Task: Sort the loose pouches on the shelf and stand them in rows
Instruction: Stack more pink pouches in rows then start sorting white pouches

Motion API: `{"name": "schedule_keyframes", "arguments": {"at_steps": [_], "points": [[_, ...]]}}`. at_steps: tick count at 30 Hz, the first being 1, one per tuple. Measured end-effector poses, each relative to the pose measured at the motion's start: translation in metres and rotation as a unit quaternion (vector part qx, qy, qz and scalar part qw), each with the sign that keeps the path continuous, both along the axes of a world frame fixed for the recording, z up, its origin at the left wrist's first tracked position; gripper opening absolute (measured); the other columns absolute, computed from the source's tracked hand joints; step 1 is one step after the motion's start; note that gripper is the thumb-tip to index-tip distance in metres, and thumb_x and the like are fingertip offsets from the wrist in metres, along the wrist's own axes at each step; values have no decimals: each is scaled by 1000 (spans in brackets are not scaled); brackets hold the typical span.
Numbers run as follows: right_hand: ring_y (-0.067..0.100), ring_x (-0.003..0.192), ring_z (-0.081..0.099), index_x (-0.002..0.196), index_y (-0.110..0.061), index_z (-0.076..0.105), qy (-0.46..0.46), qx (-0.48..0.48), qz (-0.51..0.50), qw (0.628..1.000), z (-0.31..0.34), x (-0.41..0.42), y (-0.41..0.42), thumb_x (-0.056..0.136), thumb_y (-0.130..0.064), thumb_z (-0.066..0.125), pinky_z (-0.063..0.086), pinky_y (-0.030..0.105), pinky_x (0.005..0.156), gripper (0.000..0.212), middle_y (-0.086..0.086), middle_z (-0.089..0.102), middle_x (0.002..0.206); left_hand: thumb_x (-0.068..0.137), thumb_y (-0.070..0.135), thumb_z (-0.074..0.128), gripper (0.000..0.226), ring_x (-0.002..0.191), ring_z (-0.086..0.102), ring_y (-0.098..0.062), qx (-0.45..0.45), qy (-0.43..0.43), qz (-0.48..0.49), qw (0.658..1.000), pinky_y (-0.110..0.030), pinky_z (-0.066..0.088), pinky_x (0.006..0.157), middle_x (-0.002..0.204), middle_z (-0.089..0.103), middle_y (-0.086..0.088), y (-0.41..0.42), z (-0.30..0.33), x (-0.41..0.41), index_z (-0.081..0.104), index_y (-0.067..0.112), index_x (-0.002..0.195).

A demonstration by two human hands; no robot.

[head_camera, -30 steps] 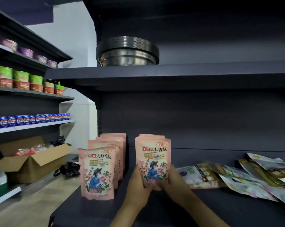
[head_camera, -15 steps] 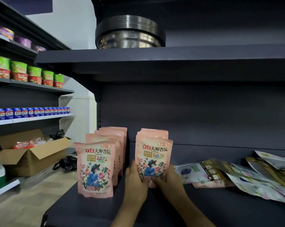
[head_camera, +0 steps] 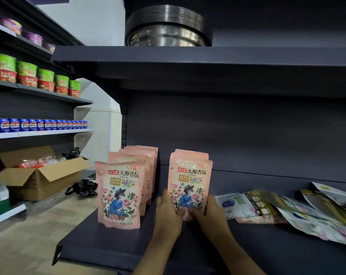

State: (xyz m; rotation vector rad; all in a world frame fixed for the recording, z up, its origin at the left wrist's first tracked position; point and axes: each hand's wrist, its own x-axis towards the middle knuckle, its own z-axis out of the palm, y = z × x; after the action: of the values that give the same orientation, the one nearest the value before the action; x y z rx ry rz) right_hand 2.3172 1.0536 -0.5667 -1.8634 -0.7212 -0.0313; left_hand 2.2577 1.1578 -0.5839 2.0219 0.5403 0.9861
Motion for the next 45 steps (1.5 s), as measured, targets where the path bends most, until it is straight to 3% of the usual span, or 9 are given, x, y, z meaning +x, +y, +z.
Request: {"name": "schedule_keyframes", "arguments": {"at_steps": [6, 11, 14, 17, 25, 29, 35, 40, 45], "points": [[5, 83, 58, 113, -13, 48, 5, -7, -8, 1000, -2, 2, 2, 87, -15, 64, 43, 11, 59, 30, -1, 64, 105, 85, 13, 64, 46, 102, 50, -6, 11, 7, -4, 1000, -5, 38, 61, 119, 49, -2, -1, -2, 1, 43, 15, 126], [6, 88, 61, 115, -17, 48, -1, 10, -1, 1000, -4, 1, -1, 85, -16, 66, 46, 12, 62, 35, -6, 63, 103, 80, 14, 70, 78, 117, 55, -18, -35, 3, -5, 999, -32, 52, 92, 128, 51, -8, 3, -5, 2, 24, 8, 143], [5, 87, 63, 111, -17, 49, -27, 18, -7, 999, -3, -2, -5, 82, -25, 70, 53, 17, 66, 37, -7, 63, 99, 81, 22, 70, 95, 135, 33, -26, 2, -11, 30, 999, -42, 35, 111, 143, 36, -9, -7, 2, -5, 4, 12, 150], [13, 85, 66, 107, -14, 52, -88, 4, -61, 994, -4, -3, -13, 89, -33, 60, 57, 30, 71, 27, 3, 68, 99, 86, 21, 64, 82, 135, 27, -25, 125, -66, 100, 985, -32, 22, 112, 142, 35, -12, -23, 15, -17, 14, 4, 148], [26, 83, 62, 100, -4, 58, -162, -27, -146, 976, 8, -3, -57, 95, -26, 49, 38, 26, 66, 24, 10, 66, 90, 87, 25, 47, 46, 107, 56, -24, 280, -151, 37, 948, -36, 46, 93, 116, 60, -7, -65, 26, -9, 47, 8, 129], [28, 75, 60, 91, -1, 59, -146, -46, -166, 974, 10, 11, -84, 97, -16, 43, 39, 29, 61, 23, 16, 67, 86, 91, 15, 46, 23, 92, 64, -30, 338, -51, -100, 935, -36, 48, 75, 101, 67, -11, -99, 36, 16, 62, 8, 105], [25, 70, 48, 79, -10, 47, -86, -120, -211, 966, 0, 35, -127, 95, -9, 39, 33, 28, 61, 18, 22, 66, 91, 92, 12, 43, 24, 99, 60, -36, 365, 134, -176, 904, -40, 47, 79, 107, 64, -18, -130, 35, 59, 65, 6, 101], [30, 81, 59, 94, -7, 56, -78, -150, -211, 963, -6, 43, -133, 86, -2, 38, 39, 30, 62, 20, 14, 66, 96, 94, 10, 45, 32, 113, 57, -34, 383, 255, -154, 874, -39, 46, 94, 123, 59, -19, -145, 28, 88, 57, 4, 123], [24, 95, 63, 119, -15, 51, -97, -147, -243, 954, -11, 49, -136, 91, -10, 40, 50, 33, 74, 30, 7, 66, 109, 94, 8, 43, 27, 110, 60, -31, 488, 277, -114, 820, -37, 47, 88, 119, 63, -13, -160, 27, 102, 61, 8, 114]]}}
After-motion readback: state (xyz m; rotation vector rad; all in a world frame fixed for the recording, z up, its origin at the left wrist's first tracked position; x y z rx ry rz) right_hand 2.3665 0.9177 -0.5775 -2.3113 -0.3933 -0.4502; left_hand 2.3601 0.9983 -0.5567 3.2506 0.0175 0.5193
